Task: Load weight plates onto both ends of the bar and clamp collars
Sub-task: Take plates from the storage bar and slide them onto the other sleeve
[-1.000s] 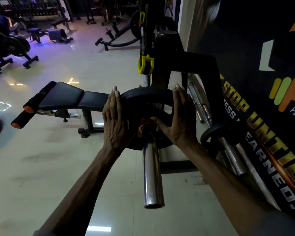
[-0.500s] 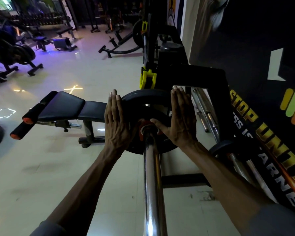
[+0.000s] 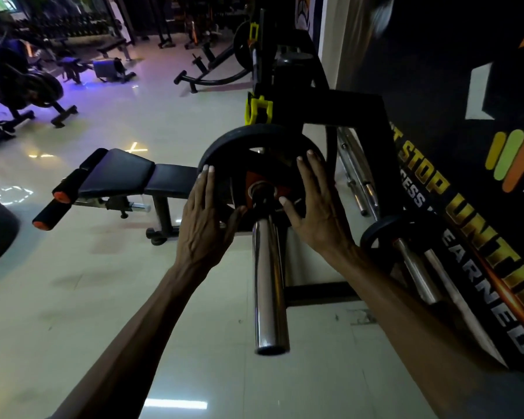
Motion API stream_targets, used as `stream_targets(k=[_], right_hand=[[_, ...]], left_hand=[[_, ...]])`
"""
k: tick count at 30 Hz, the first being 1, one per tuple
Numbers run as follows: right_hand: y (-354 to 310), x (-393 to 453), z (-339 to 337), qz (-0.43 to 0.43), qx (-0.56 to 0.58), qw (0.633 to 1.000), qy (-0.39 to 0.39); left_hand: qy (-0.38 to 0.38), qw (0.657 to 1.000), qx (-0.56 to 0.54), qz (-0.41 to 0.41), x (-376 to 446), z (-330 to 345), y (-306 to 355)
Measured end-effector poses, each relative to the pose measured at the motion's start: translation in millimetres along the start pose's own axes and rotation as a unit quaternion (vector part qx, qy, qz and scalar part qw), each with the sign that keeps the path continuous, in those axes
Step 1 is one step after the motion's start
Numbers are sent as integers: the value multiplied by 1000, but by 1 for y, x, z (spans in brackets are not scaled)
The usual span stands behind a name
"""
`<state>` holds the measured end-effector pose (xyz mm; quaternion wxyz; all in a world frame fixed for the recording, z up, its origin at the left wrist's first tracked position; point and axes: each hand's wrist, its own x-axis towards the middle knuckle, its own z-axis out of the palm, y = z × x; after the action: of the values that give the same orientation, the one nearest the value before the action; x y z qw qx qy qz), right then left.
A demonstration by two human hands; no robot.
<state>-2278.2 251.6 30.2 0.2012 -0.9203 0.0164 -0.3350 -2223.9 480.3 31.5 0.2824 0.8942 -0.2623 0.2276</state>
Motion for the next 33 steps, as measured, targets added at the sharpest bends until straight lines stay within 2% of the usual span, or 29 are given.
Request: stream_targets(k=[3,10,12,14,15,16,19,29,33], right_hand=[[0,-42,0,56,24,997,-38],[13,-145,-13,98,22,988,-114],[22,-168,-20,109,19,985,-130],[35,-187,-27,126,19,982,-138],[45,-197,-31,135,21,980,-147],[53,-204,-37,149,24,976,-158],[87,-226,-58,173,30,969,-172],[213,-266,-133,232,-7,956,-177],[256,-258,-150,230,-28,961,-148]], left_hand=[[-50,998,-3,-38,-35,5,2],[-168,981,25,-97,-132,17,16],[-176,978,0,-112,-158,25,27],[-149,968,-47,-195,-176,37,44],[-157,958,-50,-236,-184,45,54],[-179,953,-37,-240,-189,55,65],[-217,965,-2,-150,-200,91,95],[-256,961,-61,-85,-185,200,228],[-274,957,-72,-69,-156,244,258]])
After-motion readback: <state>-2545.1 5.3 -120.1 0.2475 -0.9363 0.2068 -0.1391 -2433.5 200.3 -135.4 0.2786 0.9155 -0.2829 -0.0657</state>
